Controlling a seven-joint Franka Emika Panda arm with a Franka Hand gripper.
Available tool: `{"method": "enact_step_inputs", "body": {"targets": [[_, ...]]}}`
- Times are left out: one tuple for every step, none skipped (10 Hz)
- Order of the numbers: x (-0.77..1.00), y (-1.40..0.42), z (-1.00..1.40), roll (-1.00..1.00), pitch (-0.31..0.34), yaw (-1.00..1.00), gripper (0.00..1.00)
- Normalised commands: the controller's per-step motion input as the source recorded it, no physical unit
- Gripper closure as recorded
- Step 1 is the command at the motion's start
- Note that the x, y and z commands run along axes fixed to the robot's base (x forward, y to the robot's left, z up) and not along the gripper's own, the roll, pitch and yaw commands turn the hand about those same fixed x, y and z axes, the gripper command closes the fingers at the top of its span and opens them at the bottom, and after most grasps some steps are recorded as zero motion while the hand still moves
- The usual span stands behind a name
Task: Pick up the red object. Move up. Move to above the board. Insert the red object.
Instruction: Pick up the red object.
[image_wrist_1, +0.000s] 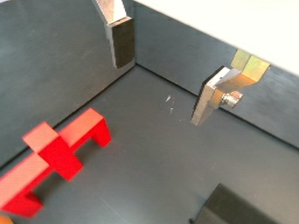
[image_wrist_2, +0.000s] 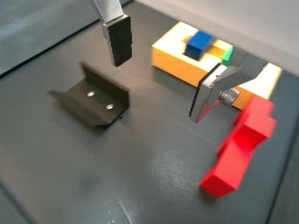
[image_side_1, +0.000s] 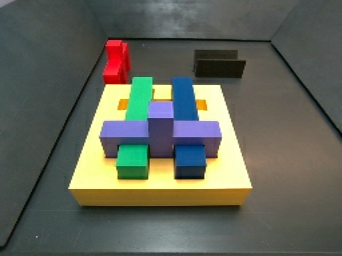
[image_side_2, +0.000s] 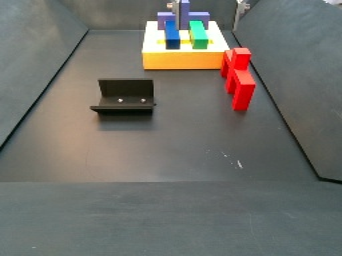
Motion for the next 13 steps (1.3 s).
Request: {"method": "enact_step_inputs", "body": {"targets": [[-0.02,-0.12,0.0,-0.04,-0.063,-0.9,0.0],[0.0,-0.2,0.0,-0.04,-0.06,-0.87,0.0],[0.0,-0.26,0.0,-0.05,-0.051,-0.83,0.0],[-0.01,-0.4,0.02,0.0,0.0,-0.73,0.0],[-0.08,-0.49,0.0,0.0,-0.011,-0.63,0.0],[-0.09,-0.48,0.0,0.0,-0.03,-0.63,0.0],[-0.07,-0.44,0.0,0.0,-0.039,-0.67,0.0],[-0.12,-0.41,-0.06,0.0,-0.043,-0.67,0.0],[-0.18,-0.37,-0.12,-0.01,-0.051,-0.67,0.0],[-0.19,-0.23,-0.15,0.0,-0.043,-0.75,0.0],[-0.15,-0.14,-0.16,0.0,-0.031,-0.84,0.0],[-0.15,-0.11,-0.17,0.0,-0.024,-0.87,0.0],[-0.13,0.0,-0.2,0.0,-0.023,-0.95,0.0]]}}
